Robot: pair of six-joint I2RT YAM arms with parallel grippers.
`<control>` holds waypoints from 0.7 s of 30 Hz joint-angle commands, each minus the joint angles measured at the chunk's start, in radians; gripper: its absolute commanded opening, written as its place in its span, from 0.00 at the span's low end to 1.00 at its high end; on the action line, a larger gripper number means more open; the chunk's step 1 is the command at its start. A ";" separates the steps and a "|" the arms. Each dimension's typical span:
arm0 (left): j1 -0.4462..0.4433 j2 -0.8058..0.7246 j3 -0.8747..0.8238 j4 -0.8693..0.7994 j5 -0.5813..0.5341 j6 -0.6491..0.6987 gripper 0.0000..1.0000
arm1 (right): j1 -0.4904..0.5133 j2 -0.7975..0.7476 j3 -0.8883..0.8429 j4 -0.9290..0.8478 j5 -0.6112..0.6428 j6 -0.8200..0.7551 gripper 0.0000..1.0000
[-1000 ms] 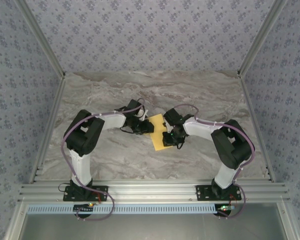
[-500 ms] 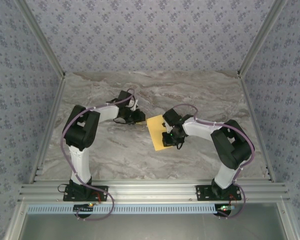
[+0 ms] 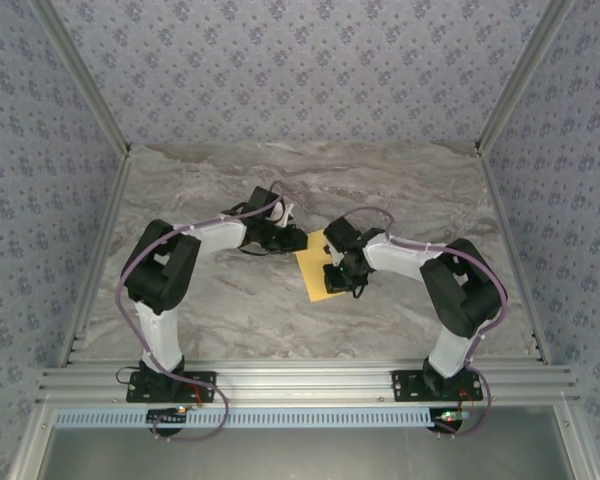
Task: Fold a paper plane with a square sheet of paper (fold left side to right side)
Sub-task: First fold the square sheet of paper in half at the center of the table.
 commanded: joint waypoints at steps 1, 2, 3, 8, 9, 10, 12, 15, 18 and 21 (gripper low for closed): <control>0.014 0.056 0.052 0.006 -0.010 0.002 0.23 | 0.008 0.060 -0.033 -0.069 0.096 -0.004 0.13; 0.016 0.067 0.062 0.000 -0.015 0.008 0.22 | 0.009 0.060 -0.031 -0.068 0.096 -0.003 0.13; 0.019 0.078 0.073 -0.007 -0.024 0.014 0.22 | 0.008 0.061 -0.030 -0.069 0.096 -0.002 0.13; 0.050 0.118 0.094 -0.021 -0.062 0.030 0.22 | 0.014 0.063 -0.026 -0.092 0.094 -0.004 0.13; 0.057 0.126 0.095 -0.019 -0.067 0.030 0.22 | 0.013 0.061 -0.026 -0.095 0.095 -0.005 0.13; 0.064 0.134 0.099 -0.022 -0.074 0.033 0.22 | 0.014 0.061 -0.027 -0.096 0.096 -0.006 0.13; 0.076 0.150 0.110 -0.039 -0.097 0.048 0.22 | 0.014 0.059 -0.027 -0.098 0.097 -0.006 0.13; 0.084 0.181 0.145 -0.079 -0.118 0.077 0.22 | 0.015 0.058 -0.027 -0.100 0.096 -0.007 0.13; 0.092 0.201 0.171 -0.105 -0.135 0.098 0.22 | 0.015 0.057 -0.027 -0.100 0.091 -0.008 0.13; 0.110 0.202 0.183 -0.117 -0.144 0.106 0.22 | 0.014 0.052 -0.024 -0.098 0.087 -0.006 0.13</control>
